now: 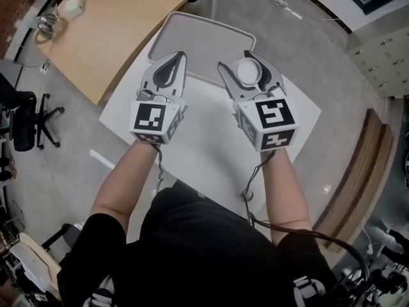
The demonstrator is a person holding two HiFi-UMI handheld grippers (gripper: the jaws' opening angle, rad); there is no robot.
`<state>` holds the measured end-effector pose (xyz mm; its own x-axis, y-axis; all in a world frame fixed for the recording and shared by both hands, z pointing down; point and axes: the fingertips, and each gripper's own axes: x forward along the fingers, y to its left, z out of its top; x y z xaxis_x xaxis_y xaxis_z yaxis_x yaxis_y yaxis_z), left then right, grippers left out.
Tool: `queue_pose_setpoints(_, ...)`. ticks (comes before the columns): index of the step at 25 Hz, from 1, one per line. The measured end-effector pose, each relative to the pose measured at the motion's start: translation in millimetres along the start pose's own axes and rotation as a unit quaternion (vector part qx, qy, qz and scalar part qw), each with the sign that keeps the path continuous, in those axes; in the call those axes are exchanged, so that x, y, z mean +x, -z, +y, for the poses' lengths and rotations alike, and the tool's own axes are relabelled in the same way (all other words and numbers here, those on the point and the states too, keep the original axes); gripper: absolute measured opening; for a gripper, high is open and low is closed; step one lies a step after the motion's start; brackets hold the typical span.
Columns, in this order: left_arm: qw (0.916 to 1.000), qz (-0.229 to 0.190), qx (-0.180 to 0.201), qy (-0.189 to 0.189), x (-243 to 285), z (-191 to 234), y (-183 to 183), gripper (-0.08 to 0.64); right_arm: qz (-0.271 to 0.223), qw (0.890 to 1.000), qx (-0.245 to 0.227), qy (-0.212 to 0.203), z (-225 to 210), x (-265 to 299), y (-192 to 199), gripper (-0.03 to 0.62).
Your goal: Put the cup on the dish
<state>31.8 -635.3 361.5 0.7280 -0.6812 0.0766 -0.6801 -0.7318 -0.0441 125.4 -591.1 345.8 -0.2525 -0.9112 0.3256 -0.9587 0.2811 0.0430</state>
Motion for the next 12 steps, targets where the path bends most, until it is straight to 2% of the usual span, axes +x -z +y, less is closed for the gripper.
queue_pose_setpoints(5,0.9996,0.023,0.001,0.014,46.1,29.1,33.6,0.008,0.018,1.000,-0.002,0.004,-19.0,62.6,11.7,0.258)
queue_pose_setpoints(12,0.9978,0.061,-0.019,0.016,82.9,58.8,91.6,0.008,0.051,0.999,0.012,-0.001,-22.6,143.9,52.7,0.258)
